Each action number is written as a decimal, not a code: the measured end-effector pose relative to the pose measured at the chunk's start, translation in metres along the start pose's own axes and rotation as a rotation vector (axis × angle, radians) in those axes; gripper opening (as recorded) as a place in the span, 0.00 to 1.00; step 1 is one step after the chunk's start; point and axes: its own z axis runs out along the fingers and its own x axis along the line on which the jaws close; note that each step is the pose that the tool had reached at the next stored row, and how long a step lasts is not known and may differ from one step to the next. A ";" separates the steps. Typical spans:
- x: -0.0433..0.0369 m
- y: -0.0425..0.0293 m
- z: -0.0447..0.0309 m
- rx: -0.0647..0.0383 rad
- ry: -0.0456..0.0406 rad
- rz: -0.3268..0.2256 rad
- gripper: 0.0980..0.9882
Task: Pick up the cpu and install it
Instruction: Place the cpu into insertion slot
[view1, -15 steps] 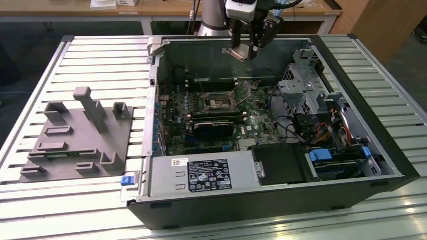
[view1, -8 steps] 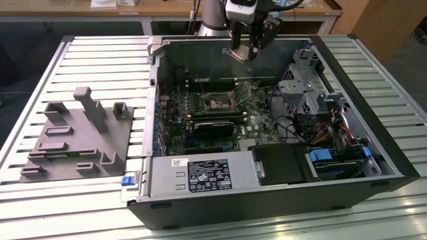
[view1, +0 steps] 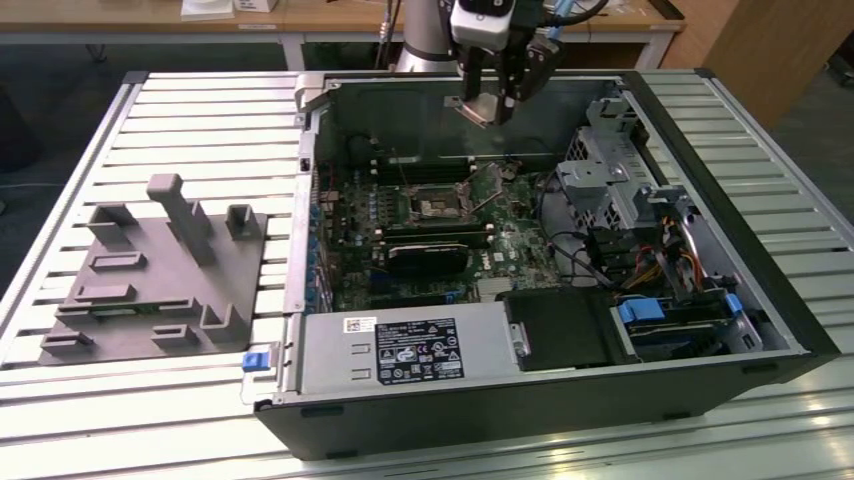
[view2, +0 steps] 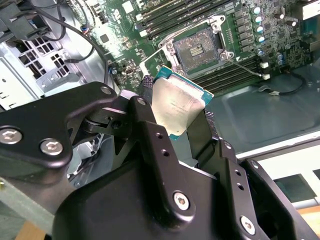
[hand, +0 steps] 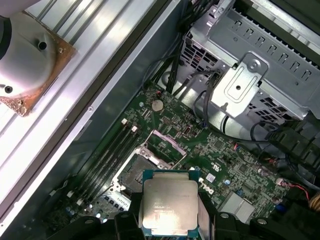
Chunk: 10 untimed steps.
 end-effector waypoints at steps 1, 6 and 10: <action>0.0000 0.0000 0.0004 0.000 0.0000 0.000 0.48; 0.0000 -0.0002 0.0022 0.000 0.0000 0.000 0.48; 0.0000 -0.0002 0.0037 0.000 0.0000 0.000 0.48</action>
